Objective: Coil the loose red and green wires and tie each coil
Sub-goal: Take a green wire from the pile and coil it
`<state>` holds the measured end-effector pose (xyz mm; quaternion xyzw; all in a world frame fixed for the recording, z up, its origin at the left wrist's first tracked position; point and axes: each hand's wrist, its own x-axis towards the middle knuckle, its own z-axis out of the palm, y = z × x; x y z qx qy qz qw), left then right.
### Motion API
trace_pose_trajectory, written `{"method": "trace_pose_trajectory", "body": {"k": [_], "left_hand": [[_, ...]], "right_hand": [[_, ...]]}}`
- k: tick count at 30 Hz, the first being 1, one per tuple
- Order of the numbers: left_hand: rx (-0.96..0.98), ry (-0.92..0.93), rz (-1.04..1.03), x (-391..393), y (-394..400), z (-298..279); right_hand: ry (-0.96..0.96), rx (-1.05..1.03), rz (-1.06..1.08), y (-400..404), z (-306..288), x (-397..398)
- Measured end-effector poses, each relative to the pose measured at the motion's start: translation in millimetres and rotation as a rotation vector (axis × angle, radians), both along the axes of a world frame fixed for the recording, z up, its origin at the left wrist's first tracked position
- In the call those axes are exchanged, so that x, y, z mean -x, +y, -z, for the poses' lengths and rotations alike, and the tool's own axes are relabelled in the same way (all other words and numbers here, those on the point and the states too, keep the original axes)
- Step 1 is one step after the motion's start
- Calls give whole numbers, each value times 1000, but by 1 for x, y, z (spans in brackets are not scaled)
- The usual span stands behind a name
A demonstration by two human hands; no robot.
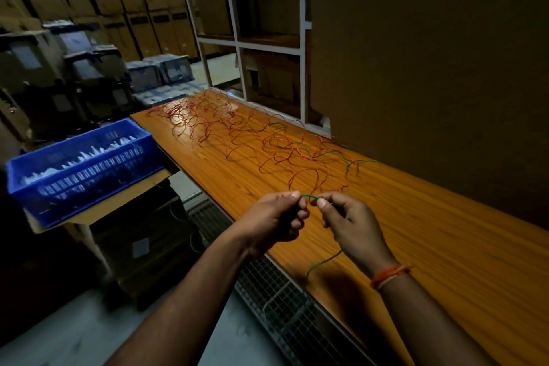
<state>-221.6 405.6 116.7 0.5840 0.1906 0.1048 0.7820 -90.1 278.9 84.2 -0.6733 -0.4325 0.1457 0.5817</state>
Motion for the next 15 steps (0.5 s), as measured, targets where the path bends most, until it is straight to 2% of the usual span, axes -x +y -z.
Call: {"method": "trace_pose_trajectory", "body": {"k": [2, 6, 10, 12, 15], "left_hand": [[126, -95, -1, -7, 0, -4], [387, -343, -16, -20, 10, -18], [421, -433, -137, -30, 21, -33], [394, -445, -189, -35, 23, -35], [273, -411, -200, -45, 22, -32]], "right_hand": [[89, 6, -28, 0, 7, -2], [455, -35, -43, -1, 40, 7], [638, -10, 135, -20, 76, 37], [518, 21, 213, -34, 80, 42], [188, 84, 214, -51, 58, 35]]}}
